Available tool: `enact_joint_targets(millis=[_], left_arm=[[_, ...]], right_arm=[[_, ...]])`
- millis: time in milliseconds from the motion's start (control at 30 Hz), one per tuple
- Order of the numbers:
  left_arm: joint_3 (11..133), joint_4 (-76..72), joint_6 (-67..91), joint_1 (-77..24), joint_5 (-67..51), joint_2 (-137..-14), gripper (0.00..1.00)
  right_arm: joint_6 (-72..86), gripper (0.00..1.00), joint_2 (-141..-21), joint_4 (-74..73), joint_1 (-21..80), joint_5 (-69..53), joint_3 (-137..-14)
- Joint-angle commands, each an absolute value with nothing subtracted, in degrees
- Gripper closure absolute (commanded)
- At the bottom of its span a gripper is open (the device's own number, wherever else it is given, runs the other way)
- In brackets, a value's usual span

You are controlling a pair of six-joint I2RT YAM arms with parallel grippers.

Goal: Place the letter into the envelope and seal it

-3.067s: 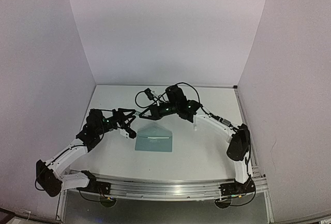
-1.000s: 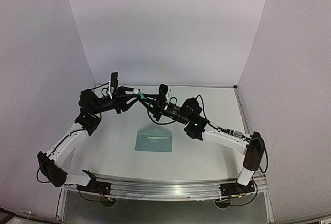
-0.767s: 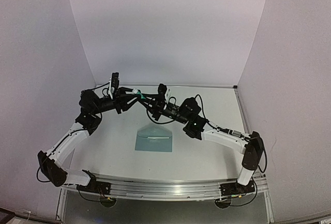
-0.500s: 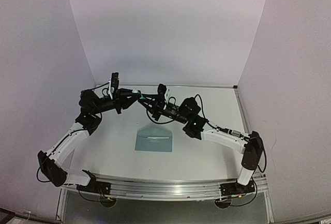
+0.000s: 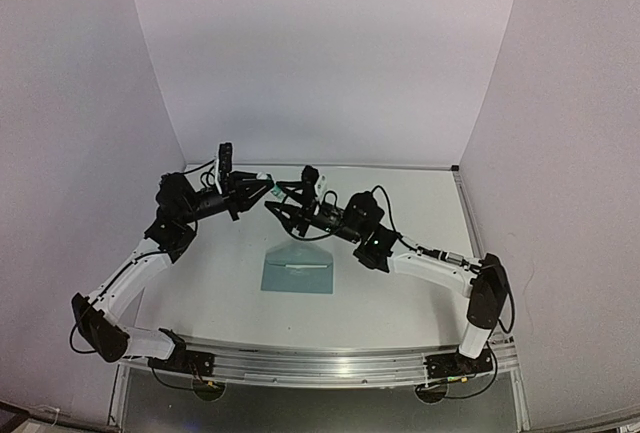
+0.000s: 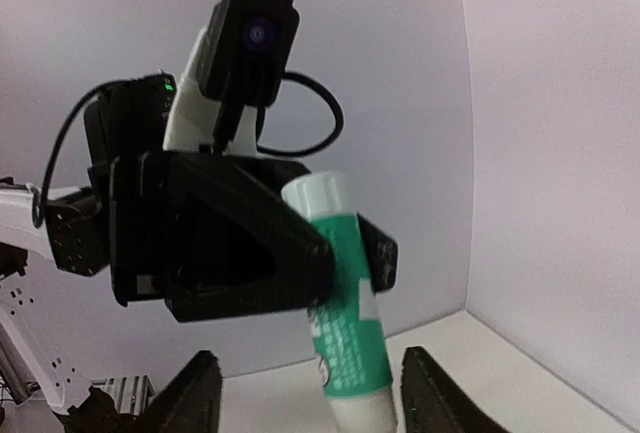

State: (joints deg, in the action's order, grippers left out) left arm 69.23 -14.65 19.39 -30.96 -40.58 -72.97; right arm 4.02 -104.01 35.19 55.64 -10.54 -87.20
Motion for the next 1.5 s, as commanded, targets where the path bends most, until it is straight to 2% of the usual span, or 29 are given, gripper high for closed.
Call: enact_joint_targets(millis=[0,100,200,367,533,667,933,1233,1467], left_arm=[[69.37,-6.87,8.01,-30.76,-31.89,-70.94,1.00],[68.88,-4.82,4.42,-30.76,-31.07,-71.06,1.00],[67.52,-2.72,1.73,-30.75,-30.32,-71.38,1.00],[61.53,-5.18,1.22,-30.87,-30.97,-72.41,1.00],[51.37,-13.51,2.32,-31.99,-32.52,-75.50,1.00],[45.74,-19.43,1.80,-33.37,-33.55,-79.39,1.00],[41.93,-36.45,5.35,-35.01,-33.91,-92.14,1.00],[43.59,-44.35,6.03,-37.60,-32.06,-103.37,1.00],[42.00,-48.48,4.18,-39.49,-28.96,-106.73,1.00]], right_arm=[[5.56,0.31,-100.87,27.43,55.64,-5.52,-83.75],[8.26,0.23,-98.58,22.71,55.15,-4.31,-81.69],[13.12,0.12,-97.09,11.98,53.47,-3.92,-82.01],[25.74,0.10,-99.34,-10.26,50.79,-0.56,-85.78],[41.66,0.28,-102.81,-14.85,49.03,-1.88,-81.63],[49.75,0.47,-108.34,-14.77,47.74,-6.76,-80.98],[54.94,1.00,-118.65,-14.52,44.42,-12.14,-84.42],[55.60,1.00,-123.59,-11.71,43.24,-18.37,-83.96],[54.63,1.00,-120.43,-10.10,43.64,-19.93,-82.82]])
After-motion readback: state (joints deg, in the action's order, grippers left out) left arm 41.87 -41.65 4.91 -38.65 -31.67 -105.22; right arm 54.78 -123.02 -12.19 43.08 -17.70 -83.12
